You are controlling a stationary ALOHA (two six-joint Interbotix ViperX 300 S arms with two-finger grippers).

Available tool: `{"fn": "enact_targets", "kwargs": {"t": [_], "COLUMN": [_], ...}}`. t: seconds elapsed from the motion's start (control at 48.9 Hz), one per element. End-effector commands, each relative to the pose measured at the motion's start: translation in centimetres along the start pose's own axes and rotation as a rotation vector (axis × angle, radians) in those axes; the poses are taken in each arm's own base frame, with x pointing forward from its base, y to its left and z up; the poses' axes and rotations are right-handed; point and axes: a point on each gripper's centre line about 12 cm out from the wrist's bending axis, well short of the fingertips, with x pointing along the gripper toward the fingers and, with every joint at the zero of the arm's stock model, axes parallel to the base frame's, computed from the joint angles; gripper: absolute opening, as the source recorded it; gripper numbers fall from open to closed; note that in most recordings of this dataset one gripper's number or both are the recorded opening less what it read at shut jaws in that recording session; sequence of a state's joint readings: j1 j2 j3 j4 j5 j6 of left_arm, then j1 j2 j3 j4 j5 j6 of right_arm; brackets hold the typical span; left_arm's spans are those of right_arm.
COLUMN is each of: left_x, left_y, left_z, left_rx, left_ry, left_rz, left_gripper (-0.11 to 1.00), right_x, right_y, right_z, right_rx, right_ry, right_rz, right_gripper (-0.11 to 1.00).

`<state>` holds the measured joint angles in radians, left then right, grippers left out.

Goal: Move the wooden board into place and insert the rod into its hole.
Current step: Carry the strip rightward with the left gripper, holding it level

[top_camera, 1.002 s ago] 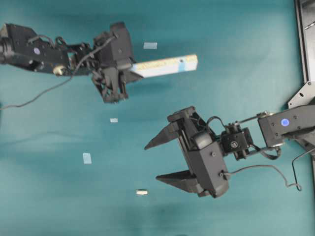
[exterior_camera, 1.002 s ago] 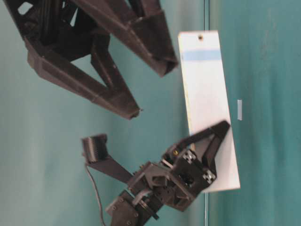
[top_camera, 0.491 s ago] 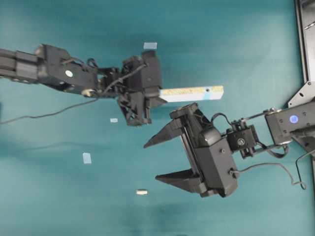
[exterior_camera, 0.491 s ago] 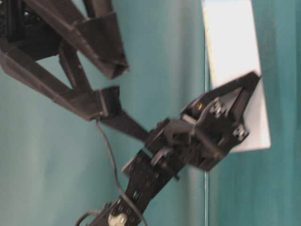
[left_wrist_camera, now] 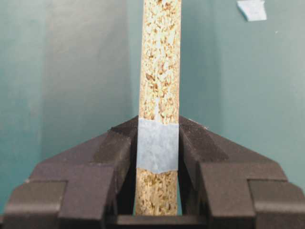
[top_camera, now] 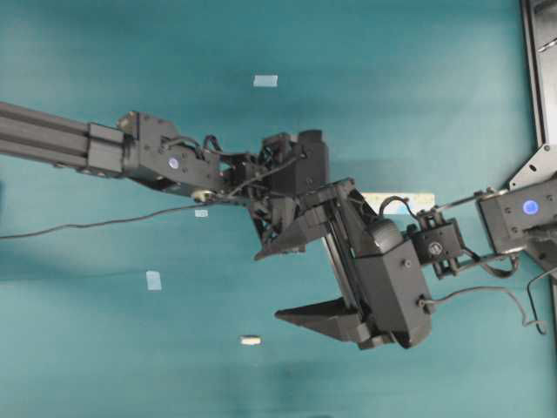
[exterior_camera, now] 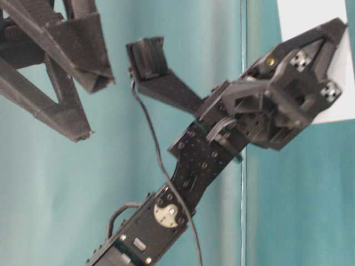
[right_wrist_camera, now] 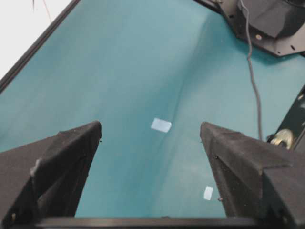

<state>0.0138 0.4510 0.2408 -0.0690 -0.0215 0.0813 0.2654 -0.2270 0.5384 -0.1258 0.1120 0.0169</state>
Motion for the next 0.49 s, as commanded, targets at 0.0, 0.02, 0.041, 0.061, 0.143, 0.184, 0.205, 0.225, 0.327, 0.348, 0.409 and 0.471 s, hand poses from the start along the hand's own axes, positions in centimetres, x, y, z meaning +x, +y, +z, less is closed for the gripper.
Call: {"fn": "enact_targets", "kwargs": {"t": [0.0,0.02,0.041,0.061,0.143,0.184,0.205,0.225,0.327,0.348,0.409,0.471], "left_x": [-0.4,-0.3,-0.2,-0.1,0.2,0.4,0.5,0.5,0.9,1.0,1.2,1.3], "left_y": [-0.1,-0.1,-0.1,-0.1,-0.1,-0.1,-0.1,-0.1,-0.2,-0.2,-0.2,-0.2], "left_z": [2.4,2.6,2.6,2.6,2.8,2.8,2.8,2.8,2.7,2.8,2.9,3.0], "left_rx": [-0.02,-0.024,-0.03,-0.038,-0.058,-0.066,-0.07,-0.075,-0.083,-0.083,-0.082,-0.08], "left_ry": [-0.061,-0.066,-0.064,-0.064,-0.071,-0.071,-0.069,-0.069,-0.066,-0.069,-0.07,-0.074], "left_rz": [-0.002,-0.002,-0.002,-0.003,-0.003,-0.004,-0.004,-0.004,-0.006,-0.006,-0.006,-0.006], "left_gripper": [0.21,0.21,0.21,0.21,0.21,0.21,0.21,0.21,0.21,0.21,0.21,0.21], "right_x": [-0.9,-0.9,-0.9,-0.9,-0.9,-0.9,-0.9,-0.9,-0.9,-0.9,-0.9,-0.9], "right_y": [-0.2,-0.2,-0.2,-0.2,-0.2,-0.2,-0.2,-0.2,-0.2,-0.2,-0.2,-0.2], "right_z": [1.8,1.8,1.8,1.8,1.8,1.8,1.8,1.8,1.8,1.9,1.8,1.8], "right_rx": [0.001,-0.001,-0.001,0.001,-0.001,-0.001,-0.001,-0.001,-0.001,-0.001,-0.001,-0.001], "right_ry": [-0.055,-0.055,-0.055,-0.056,-0.056,-0.056,-0.058,-0.06,-0.06,-0.061,-0.06,-0.06], "right_rz": [-0.006,-0.006,-0.006,-0.006,-0.006,-0.006,-0.006,-0.006,-0.006,-0.006,-0.006,-0.006], "right_gripper": [0.98,0.98,0.98,0.98,0.98,0.98,0.98,0.98,0.98,0.98,0.98,0.98]}}
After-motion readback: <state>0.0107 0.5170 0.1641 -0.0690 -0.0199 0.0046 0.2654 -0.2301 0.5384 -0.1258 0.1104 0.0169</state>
